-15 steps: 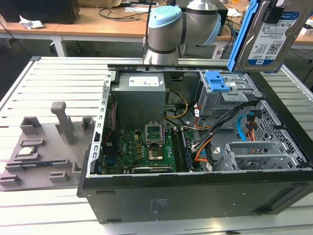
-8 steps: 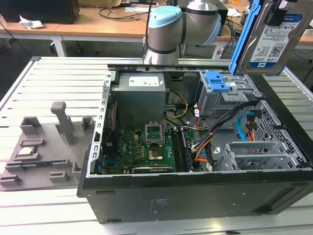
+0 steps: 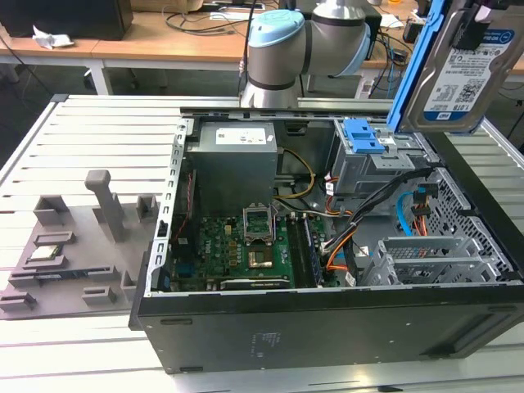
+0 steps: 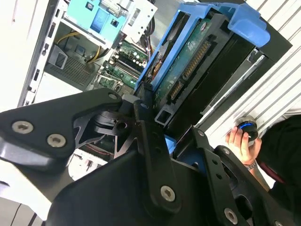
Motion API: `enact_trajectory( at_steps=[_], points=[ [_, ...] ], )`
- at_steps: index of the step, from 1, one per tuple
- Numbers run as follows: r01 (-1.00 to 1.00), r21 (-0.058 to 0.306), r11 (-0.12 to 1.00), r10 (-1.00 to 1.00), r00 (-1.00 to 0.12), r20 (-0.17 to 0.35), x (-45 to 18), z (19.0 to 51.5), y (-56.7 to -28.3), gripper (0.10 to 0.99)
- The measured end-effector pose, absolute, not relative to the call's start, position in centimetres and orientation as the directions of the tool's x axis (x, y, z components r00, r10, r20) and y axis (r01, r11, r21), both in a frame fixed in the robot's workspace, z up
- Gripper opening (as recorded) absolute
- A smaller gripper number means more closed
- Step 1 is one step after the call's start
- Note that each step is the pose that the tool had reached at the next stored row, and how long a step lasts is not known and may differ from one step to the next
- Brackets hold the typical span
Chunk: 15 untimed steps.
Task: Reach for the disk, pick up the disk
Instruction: 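Pick up the disk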
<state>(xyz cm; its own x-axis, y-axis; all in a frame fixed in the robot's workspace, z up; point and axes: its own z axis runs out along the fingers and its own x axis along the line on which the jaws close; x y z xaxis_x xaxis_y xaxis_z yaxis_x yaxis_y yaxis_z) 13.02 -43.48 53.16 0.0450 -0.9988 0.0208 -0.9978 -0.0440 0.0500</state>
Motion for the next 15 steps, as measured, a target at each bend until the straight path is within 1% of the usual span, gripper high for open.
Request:
enact_trajectory(
  at_steps=[9, 15],
  points=[
    [-0.998, 0.050, -0.044, -0.999, 0.045, 0.021, 13.0, 53.1, -45.4, 0.365],
    [-0.998, 0.050, -0.044, -0.999, 0.045, 0.021, 13.0, 53.1, -47.3, 0.365]
  ],
)
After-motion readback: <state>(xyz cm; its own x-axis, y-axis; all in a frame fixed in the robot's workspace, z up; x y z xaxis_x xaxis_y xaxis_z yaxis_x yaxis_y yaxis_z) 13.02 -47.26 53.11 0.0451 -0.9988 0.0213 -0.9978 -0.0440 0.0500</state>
